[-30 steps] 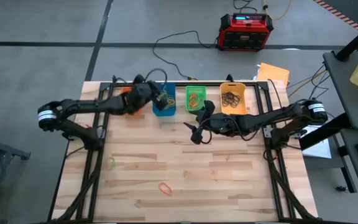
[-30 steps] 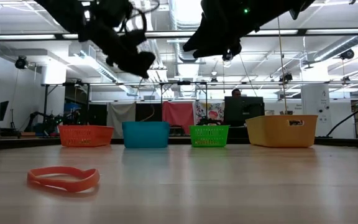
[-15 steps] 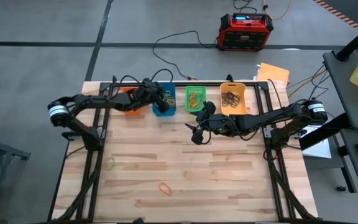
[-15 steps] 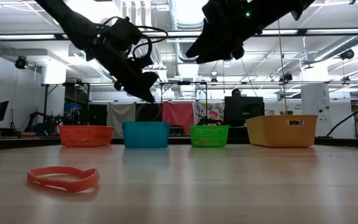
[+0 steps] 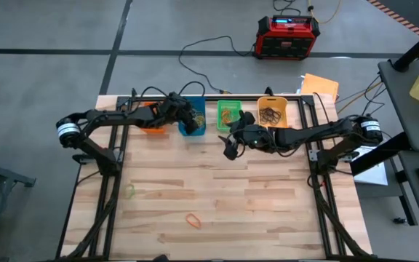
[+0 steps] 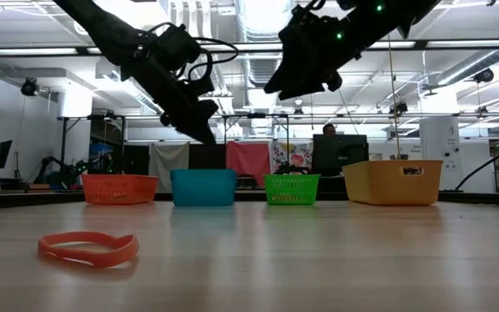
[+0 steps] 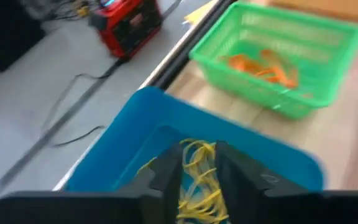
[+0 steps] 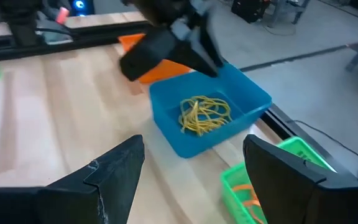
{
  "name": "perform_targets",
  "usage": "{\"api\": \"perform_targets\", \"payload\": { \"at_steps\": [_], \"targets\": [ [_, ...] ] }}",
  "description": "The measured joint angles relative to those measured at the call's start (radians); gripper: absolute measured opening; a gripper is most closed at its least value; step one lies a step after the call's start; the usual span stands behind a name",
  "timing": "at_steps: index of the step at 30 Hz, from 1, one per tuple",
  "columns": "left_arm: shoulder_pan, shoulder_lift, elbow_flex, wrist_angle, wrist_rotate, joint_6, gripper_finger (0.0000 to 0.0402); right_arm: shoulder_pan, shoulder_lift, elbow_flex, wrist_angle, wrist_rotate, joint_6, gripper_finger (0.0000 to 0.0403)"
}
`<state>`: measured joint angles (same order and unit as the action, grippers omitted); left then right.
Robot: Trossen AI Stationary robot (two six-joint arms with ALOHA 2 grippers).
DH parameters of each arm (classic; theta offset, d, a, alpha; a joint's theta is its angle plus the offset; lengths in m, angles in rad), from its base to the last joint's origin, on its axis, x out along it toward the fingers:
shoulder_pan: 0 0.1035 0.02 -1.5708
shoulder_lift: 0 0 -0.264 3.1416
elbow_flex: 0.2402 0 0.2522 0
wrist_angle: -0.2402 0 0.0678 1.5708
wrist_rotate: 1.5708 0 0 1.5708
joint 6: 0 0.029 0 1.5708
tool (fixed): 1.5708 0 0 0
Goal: Sort rubber bands into baskets
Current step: Put the orange rubber band into the green bin
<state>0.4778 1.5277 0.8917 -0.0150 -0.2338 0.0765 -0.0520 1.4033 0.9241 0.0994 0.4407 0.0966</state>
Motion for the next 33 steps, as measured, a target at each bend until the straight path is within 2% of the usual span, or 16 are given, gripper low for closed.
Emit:
{"api": "perform_targets", "payload": {
  "at_steps": [5, 9, 12, 17, 19, 21, 25, 27, 33],
  "targets": [
    [-0.003, -0.005, 0.0, -0.048, -0.186, -0.006, 0.0154, -0.051, 0.0, 0.0, -0.033, -0.021, 0.012, 0.0266],
    [-0.028, -0.038, -0.001, -0.143, -0.165, -0.011, 0.0199, -0.082, 0.0, 0.0, -0.045, -0.155, 0.031, 0.0267],
    [-0.069, -0.08, -0.001, -0.244, -0.032, 0.011, 0.0214, -0.084, 0.0, 0.0, -0.057, -0.197, 0.034, 0.0262],
    [-0.191, -0.159, -0.002, -0.399, 0.429, 0.069, 0.0215, -0.086, 0.0, 0.0, -0.099, -0.198, 0.023, 0.0253],
    [-0.257, -0.177, -0.002, -0.413, 0.523, 0.054, 0.0212, -0.086, -0.001, 0.0, -0.103, -0.198, 0.022, 0.0251],
    [-0.338, -0.178, -0.003, -0.411, 0.509, 0.031, 0.021, -0.086, -0.001, 0.0, -0.103, -0.198, 0.016, 0.0251],
    [-0.538, -0.132, -0.004, -0.398, 0.297, 0.016, 0.0208, -0.085, -0.001, 0.0, -0.116, -0.204, 0.0, 0.0254],
    [-0.629, -0.107, -0.006, -0.393, 0.224, -0.005, 0.0208, -0.085, -0.003, 0.0, -0.136, -0.213, -0.003, 0.0255],
    [-0.767, -0.058, -0.009, -0.297, 0.179, -0.159, 0.0208, -0.046, -0.043, 0.0, -0.234, -0.214, 0.017, 0.0256]
  ]
}}
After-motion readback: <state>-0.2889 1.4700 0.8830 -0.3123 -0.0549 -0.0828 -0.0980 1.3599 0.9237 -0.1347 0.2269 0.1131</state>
